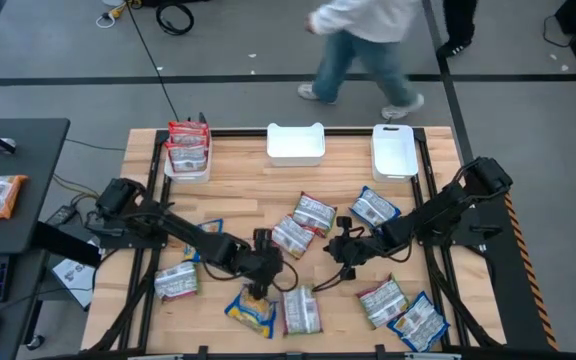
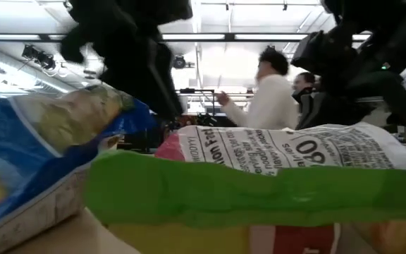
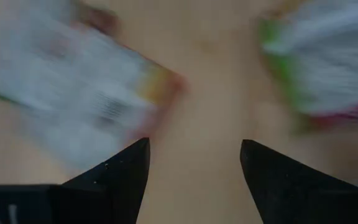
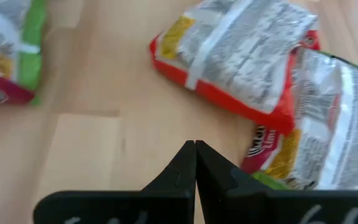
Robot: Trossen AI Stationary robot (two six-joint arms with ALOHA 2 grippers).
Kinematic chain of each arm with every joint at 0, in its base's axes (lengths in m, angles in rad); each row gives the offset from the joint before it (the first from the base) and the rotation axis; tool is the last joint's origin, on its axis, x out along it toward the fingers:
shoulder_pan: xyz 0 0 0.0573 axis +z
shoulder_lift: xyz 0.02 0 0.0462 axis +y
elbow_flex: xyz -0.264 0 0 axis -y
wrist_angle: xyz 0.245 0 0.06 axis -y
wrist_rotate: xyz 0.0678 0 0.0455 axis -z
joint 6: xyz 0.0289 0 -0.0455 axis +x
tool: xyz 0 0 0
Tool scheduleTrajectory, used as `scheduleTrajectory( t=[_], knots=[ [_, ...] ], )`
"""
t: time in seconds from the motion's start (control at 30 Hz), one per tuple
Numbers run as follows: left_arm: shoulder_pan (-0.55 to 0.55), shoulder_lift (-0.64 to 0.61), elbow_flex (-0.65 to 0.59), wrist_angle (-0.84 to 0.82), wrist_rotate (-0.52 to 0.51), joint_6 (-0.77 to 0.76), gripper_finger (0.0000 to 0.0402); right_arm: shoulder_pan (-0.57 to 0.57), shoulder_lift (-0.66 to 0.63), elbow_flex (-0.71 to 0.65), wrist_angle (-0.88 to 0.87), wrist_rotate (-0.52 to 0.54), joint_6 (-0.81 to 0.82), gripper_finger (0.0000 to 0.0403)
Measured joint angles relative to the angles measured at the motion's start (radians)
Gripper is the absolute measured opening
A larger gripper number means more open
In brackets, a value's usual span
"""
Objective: Sort Maruchan noodles
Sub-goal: Put the orange noodle pack into the left white bin
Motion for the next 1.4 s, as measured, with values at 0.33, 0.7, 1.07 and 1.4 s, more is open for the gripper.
scheduleTrajectory(
  t=[0.33,0.7,1.07,1.4],
  knots=[
    [-0.006,0.101,-0.004,0.171,-0.22,0.479,0.0254,-0.001,0.0,0.0,-0.015,0.008,0.002,0.0011],
    [0.105,0.185,-0.004,0.206,-0.039,0.248,0.0254,0.01,-0.006,0.0,-0.071,0.02,0.008,0.0011],
    [0.07,0.074,0.011,0.052,0.349,0.055,0.0254,0.009,-0.006,0.0,-0.097,0.018,0.021,0.0011],
    [0.207,-0.016,0.145,-0.044,0.5,0.111,0.0254,0.008,-0.006,0.0,-0.096,-0.01,0.079,0.0011]
  ],
)
